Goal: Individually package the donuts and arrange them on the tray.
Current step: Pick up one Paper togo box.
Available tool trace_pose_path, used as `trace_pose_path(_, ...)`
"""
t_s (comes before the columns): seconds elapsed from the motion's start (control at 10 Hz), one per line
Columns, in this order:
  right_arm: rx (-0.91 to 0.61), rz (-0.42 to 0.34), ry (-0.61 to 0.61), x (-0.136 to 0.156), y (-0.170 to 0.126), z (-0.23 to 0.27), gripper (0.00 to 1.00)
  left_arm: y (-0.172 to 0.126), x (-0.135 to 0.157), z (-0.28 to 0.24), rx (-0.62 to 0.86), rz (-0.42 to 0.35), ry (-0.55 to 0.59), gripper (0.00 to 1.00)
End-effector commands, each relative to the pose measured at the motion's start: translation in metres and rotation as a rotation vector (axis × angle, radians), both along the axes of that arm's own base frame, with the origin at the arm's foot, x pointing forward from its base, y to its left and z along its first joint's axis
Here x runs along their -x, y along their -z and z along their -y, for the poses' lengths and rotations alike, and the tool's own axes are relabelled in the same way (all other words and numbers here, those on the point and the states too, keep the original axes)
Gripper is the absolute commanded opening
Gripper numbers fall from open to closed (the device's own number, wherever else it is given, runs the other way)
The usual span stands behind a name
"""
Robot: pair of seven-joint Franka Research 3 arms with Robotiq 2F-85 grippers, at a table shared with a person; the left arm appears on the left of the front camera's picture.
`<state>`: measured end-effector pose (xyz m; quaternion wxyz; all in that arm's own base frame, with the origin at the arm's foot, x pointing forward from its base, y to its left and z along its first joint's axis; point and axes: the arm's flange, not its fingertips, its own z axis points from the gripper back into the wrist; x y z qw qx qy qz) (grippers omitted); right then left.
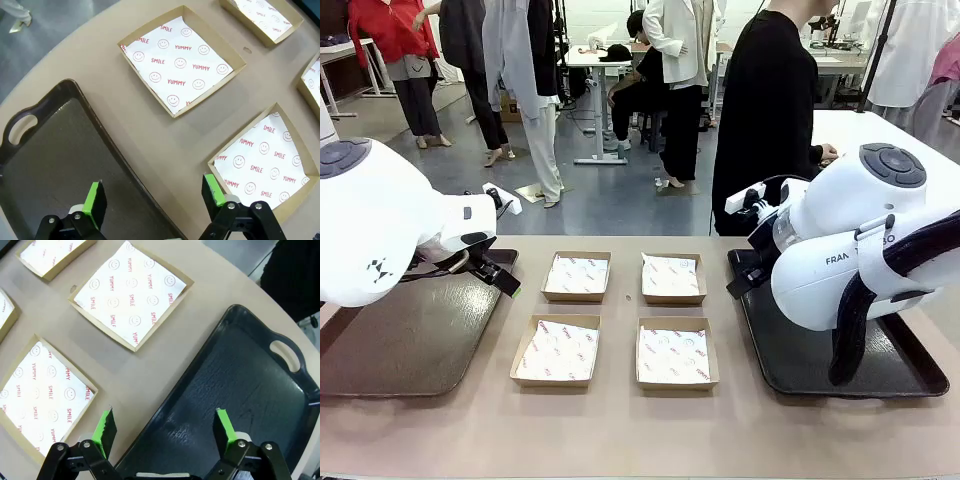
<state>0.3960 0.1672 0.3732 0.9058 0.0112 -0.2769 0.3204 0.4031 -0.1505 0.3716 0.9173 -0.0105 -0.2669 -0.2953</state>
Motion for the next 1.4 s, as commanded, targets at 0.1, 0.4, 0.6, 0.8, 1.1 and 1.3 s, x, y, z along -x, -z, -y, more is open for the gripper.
trace_pose_path(0.1,0.000,0.000,0.000,0.0000,0.0000,0.0000,1.00,0.0000,0.0001,0.0001,0.000,0.000,0.000,1.00)
trace_pose_path(0.4,0.000,0.000,0.000,0.0000,0.0000,0.0000,1.00,0.0000,0.0001,0.0001,0.000,0.000,0.000,1.00)
trace_pose_path(0.6,0.000,0.000,0.000,0.0000,0.0000,0.0000,1.00,0.0000,0.0001,0.0001,0.000,0.000,0.000,1.00)
trace_pose_path(0.8,0.000,0.000,0.000,0.0000,0.0000,0.0000,1.00,0.0000,0.0001,0.0001,0.000,0.000,0.000,1.00)
trace_pose_path(1.1,0.000,0.000,0.000,0.0000,0.0000,0.0000,1.00,0.0000,0.0001,0.0001,0.000,0.000,0.000,1.00)
trace_pose_path(1.3,0.000,0.000,0.000,0.0000,0.0000,0.0000,1.00,0.0000,0.0001,0.0001,0.000,0.000,0.000,1.00)
